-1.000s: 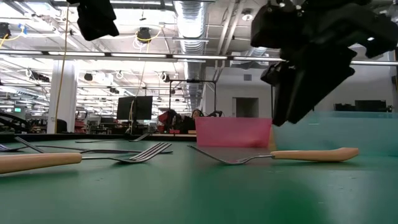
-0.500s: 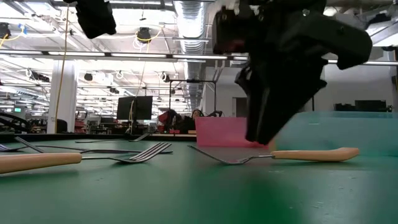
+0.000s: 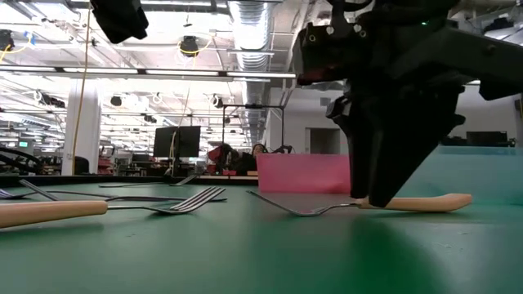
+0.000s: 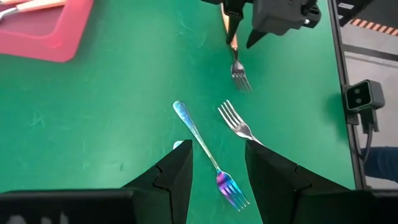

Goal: Sort silverware by color (type)
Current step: Put the yellow fork into the pink bin

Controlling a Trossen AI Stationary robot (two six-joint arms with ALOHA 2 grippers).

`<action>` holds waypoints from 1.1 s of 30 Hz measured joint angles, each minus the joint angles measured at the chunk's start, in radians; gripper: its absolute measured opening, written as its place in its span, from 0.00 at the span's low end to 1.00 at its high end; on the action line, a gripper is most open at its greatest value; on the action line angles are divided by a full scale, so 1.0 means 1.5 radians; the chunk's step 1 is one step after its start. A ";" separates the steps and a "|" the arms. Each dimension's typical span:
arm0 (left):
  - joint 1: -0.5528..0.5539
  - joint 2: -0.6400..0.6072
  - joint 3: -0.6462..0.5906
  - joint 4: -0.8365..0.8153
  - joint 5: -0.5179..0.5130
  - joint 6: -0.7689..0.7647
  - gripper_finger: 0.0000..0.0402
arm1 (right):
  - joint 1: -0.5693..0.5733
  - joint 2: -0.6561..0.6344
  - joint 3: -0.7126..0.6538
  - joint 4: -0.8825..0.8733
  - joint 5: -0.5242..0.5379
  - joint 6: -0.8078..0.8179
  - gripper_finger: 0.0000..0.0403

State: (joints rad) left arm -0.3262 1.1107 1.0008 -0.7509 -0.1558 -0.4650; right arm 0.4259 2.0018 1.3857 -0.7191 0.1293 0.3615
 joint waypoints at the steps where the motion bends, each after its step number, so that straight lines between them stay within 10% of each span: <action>1: -0.002 0.000 0.000 0.000 -0.005 -0.003 0.32 | 0.000 0.000 0.000 0.001 0.000 0.000 0.46; 33: -0.007 0.000 0.000 0.001 -0.043 -0.019 0.32 | -0.033 0.049 0.004 0.001 -0.057 -0.090 0.36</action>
State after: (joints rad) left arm -0.3370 1.1110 1.0008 -0.7489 -0.2202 -0.4928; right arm 0.3770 2.0747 1.3913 -0.7170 0.0436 0.2272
